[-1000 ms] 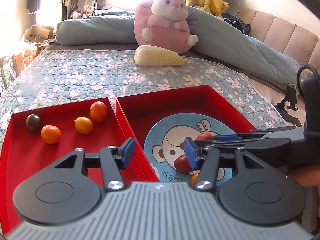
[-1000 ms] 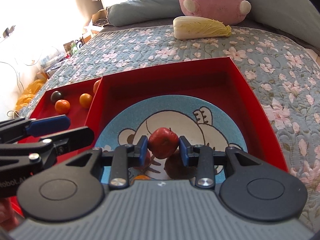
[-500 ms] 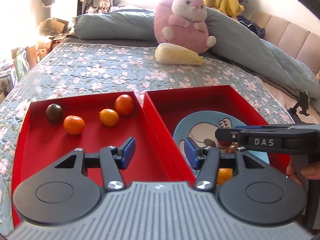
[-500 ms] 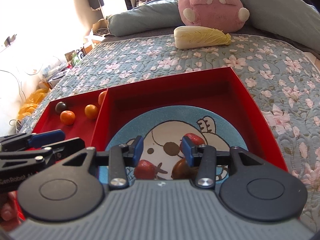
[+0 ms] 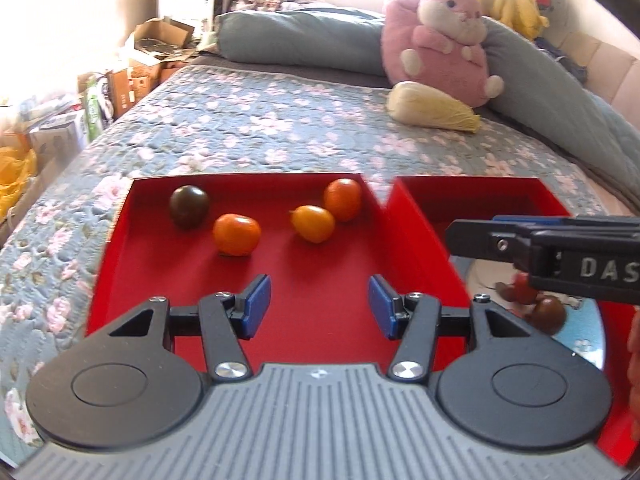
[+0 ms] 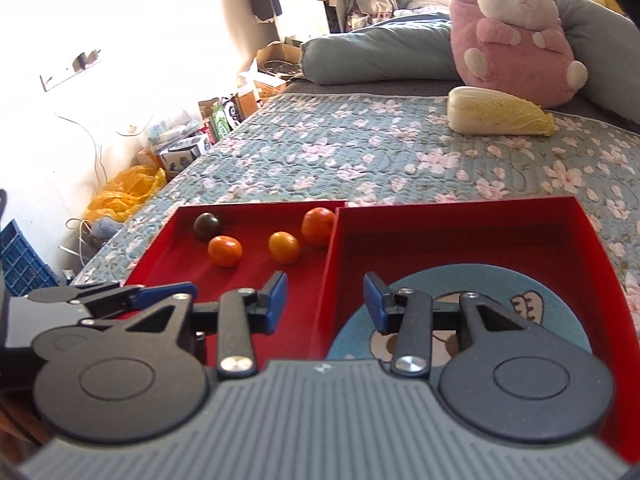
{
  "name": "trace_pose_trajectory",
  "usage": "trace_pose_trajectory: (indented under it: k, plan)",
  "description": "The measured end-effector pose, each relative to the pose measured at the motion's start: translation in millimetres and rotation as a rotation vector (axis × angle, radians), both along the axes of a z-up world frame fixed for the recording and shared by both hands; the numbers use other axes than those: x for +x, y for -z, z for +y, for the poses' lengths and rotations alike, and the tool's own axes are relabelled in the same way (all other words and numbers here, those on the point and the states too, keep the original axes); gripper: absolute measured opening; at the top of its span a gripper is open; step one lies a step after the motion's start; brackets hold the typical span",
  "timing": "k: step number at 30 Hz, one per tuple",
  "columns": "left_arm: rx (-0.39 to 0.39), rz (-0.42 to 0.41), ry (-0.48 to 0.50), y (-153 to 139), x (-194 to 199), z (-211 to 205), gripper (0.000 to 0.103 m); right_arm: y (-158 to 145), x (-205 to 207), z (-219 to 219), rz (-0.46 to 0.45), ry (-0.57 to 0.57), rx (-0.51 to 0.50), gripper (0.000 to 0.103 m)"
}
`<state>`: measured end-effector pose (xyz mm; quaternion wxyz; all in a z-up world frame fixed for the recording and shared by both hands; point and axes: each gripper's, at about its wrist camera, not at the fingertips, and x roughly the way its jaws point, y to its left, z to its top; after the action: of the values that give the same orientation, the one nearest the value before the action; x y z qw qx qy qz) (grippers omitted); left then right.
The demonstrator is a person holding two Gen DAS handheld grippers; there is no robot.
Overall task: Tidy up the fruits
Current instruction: 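Grasp a yellow-orange fruit with the right tool while the left grasps a tangerine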
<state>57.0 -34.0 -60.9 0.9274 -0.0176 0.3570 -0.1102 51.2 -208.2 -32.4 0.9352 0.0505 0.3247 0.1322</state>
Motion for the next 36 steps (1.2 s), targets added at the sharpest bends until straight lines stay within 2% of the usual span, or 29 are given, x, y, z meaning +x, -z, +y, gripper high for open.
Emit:
trace_pose_trajectory:
  k: [5, 14, 21, 30, 36]
  plan:
    - [0.067, -0.005, -0.063, 6.9, 13.2, 10.2, 0.06, -3.0, 18.8, 27.0, -0.009, -0.067, -0.012, 0.044]
    - [0.126, 0.005, -0.065, 23.5, 40.3, 9.2, 0.06, 21.4, 55.4, 54.8, 0.061, -0.112, -0.063, 0.043]
    - [0.129, 0.009, -0.078, 31.6, 59.0, 14.4, 0.06, 36.6, 78.1, 65.8, 0.108, -0.111, -0.089, 0.043]
    - [0.107, 0.029, -0.086, 41.1, 79.4, 19.0, 0.059, 43.0, 99.7, 77.1, 0.109, -0.118, -0.136, 0.041]
    - [0.113, 0.024, -0.075, 45.8, 84.0, 16.1, 0.058, 44.0, 107.6, 82.0, 0.108, -0.12, -0.164, 0.043]
